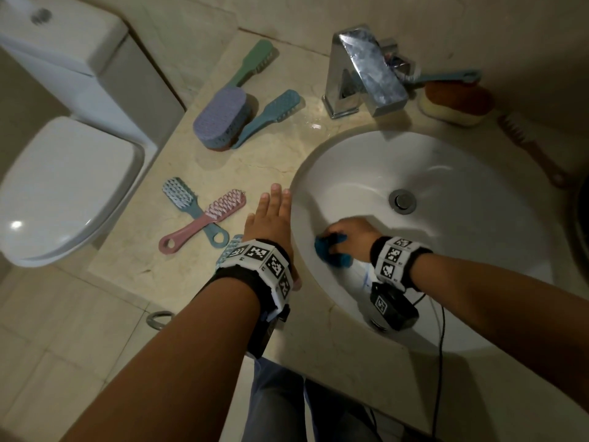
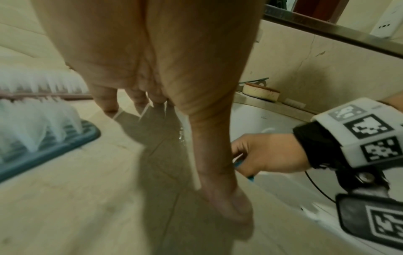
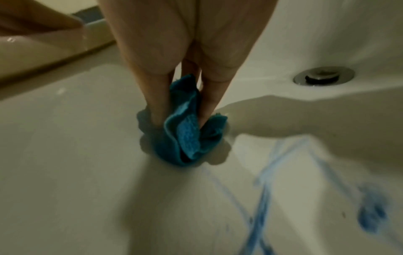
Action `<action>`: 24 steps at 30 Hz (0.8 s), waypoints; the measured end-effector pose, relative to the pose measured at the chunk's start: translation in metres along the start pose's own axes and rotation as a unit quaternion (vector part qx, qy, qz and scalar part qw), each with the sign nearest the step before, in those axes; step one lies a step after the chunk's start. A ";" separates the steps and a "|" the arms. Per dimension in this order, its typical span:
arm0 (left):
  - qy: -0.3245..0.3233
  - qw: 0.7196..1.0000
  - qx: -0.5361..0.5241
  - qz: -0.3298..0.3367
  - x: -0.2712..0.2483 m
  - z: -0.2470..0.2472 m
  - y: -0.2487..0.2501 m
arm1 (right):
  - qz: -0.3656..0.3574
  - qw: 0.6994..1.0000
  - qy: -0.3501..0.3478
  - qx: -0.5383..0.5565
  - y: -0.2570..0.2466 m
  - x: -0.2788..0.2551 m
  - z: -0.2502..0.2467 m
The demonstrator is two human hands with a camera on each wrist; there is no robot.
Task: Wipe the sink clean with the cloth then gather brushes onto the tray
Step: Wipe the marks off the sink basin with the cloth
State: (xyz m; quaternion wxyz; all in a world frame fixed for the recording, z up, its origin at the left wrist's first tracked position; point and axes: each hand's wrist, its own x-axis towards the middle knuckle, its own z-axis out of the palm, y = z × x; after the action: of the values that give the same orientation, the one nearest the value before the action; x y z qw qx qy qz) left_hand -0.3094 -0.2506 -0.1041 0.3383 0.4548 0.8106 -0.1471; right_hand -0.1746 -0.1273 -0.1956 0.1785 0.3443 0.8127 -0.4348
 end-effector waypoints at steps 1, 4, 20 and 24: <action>-0.001 1.000 0.000 0.000 0.000 0.000 0.000 | 0.008 1.000 0.019 0.010 0.000 0.003 -0.006; 0.000 1.000 -0.004 -0.002 0.000 0.000 0.001 | 0.014 0.999 0.038 0.024 -0.003 0.004 -0.021; 0.009 1.000 -0.028 0.004 -0.004 -0.002 0.001 | -0.024 0.996 -0.032 -0.079 0.015 -0.011 0.005; 0.011 0.999 -0.037 0.002 -0.005 -0.002 0.002 | -0.052 0.994 -0.079 -0.062 0.027 -0.025 0.011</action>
State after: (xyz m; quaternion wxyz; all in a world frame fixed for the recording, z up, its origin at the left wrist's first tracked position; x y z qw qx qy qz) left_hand -0.3067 -0.2516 -0.0988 0.3461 0.4451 0.8184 -0.1112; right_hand -0.1380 -0.1360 -0.2027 0.2402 0.2546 0.8382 -0.4182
